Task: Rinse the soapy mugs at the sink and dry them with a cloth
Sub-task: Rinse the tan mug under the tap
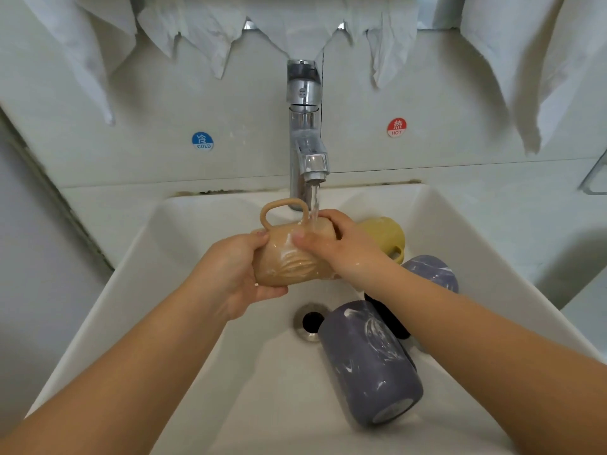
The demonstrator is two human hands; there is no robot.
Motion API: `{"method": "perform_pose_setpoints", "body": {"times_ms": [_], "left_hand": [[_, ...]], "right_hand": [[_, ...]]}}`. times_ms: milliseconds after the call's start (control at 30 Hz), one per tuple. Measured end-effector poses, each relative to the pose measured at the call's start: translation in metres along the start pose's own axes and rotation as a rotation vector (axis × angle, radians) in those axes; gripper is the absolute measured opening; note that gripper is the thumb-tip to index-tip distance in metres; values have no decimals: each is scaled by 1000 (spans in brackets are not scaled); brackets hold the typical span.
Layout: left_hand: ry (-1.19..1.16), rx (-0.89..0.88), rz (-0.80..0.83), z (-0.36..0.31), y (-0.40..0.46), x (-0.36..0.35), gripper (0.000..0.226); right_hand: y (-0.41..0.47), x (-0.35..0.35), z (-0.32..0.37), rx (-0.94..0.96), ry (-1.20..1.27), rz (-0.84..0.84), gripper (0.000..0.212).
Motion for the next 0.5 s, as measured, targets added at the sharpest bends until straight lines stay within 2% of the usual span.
{"method": "perform_pose_setpoints", "body": {"times_ms": [33, 100, 167, 233, 300, 400, 433, 500], "left_hand": [[12, -12, 9, 0, 0, -2, 27], [22, -32, 24, -1, 1, -6, 26], [13, -47, 20, -2, 2, -5, 26], [7, -61, 27, -2, 2, -5, 26], [14, -76, 52, -1, 1, -9, 26], [5, -91, 94, 1, 0, -19, 26], [-4, -90, 98, 1, 1, -20, 26], [-26, -91, 89, -1, 2, -17, 27]], "right_hand": [[-1, 5, 3, 5, 3, -59, 39], [0, 9, 4, 7, -17, -93, 38], [-1, 4, 1, -12, -24, -19, 48], [-4, -2, -3, -47, -16, 42, 67], [-4, -2, -1, -31, -36, 8, 74], [0, 12, 2, -23, -38, -164, 43], [1, 15, 2, -28, -33, -171, 38], [0, 12, 4, -23, -31, -81, 39]]}}
Point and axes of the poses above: each hand's wrist, its own y-axis towards the middle knuckle, its own x-axis out of the back of the hand, z = x × y, the point moved 9 cm from there along y, towards the middle knuckle, and after that the axes turned 2 degrees about -y, right-handed, at the moved point
